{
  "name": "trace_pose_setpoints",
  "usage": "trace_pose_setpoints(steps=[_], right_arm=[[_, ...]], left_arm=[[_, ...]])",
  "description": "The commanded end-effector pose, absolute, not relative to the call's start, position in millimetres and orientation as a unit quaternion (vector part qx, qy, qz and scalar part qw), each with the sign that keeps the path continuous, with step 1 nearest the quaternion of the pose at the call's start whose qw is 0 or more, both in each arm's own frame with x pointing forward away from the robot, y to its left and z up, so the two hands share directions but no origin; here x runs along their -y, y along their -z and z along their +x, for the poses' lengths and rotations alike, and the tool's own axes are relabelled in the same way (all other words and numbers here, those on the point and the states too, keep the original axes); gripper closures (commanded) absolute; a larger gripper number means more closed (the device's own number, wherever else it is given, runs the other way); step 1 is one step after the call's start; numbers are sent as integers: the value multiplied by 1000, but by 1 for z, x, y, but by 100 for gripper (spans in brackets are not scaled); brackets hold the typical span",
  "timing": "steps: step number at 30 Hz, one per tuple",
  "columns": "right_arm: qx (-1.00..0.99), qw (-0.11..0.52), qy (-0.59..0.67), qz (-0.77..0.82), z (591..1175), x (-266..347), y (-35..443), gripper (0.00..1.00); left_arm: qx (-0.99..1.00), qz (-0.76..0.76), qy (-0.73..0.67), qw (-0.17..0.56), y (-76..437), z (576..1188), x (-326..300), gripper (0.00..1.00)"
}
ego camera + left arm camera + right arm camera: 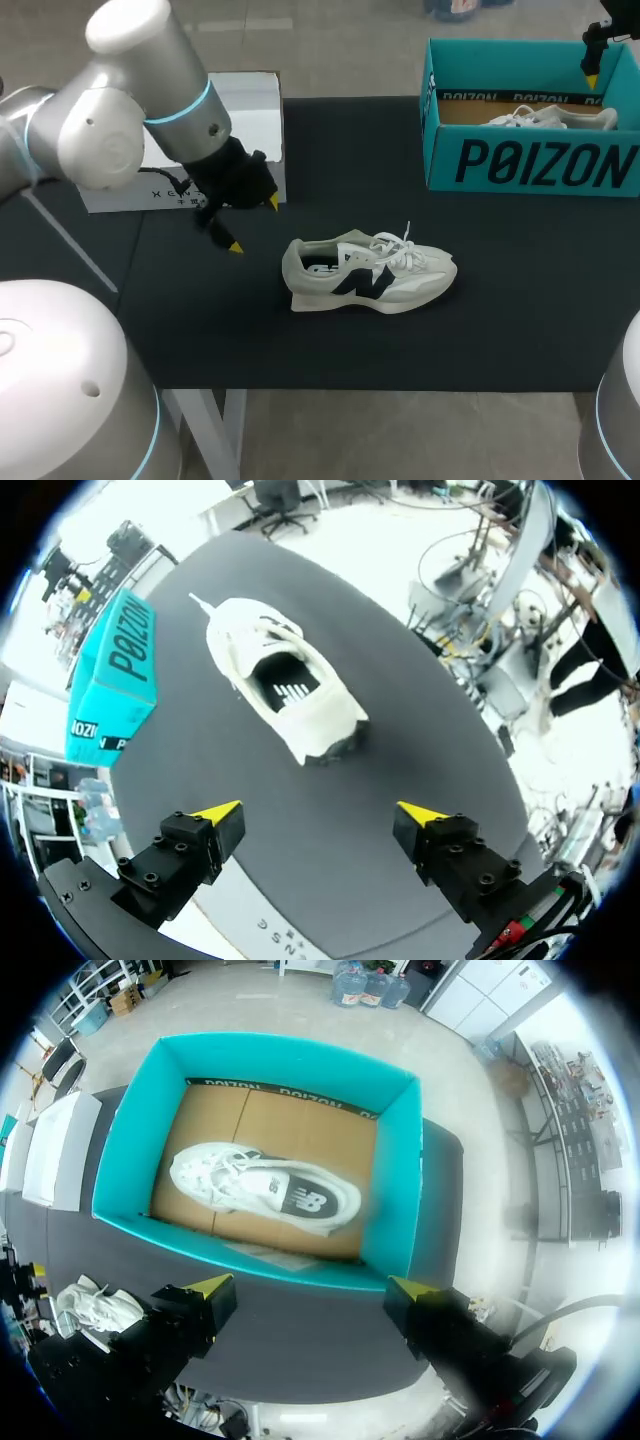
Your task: Take the shoe out of the shoebox, open the shoe tongue, remove and reinsert the insole, then place the shoe into the shoebox
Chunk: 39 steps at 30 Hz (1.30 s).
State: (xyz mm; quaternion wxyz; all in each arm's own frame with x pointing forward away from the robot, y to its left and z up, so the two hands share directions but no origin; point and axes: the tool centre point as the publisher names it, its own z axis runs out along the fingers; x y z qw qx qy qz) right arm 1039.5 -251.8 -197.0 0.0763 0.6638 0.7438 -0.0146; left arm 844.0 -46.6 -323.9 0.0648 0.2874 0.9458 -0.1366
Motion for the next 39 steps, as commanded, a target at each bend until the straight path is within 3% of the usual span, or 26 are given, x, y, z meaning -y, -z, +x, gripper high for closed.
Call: trace_pose_setpoints(steps=[1,8,28,39], right_arm=[[-744,77,14,664,1039,252,197,0],[-744,77,14,664,1039,252,197,0],[-744,77,14,664,1039,252,197,0],[-744,77,14,664,1039,252,197,0]], left_arm=[[-952,-4,256,167,335,837,33,0],[-939,-53,294,169,348,842,44,0],[-925,42,376,30,360,823,58,0],[-915,-1,402,25,380,816,75,0]])
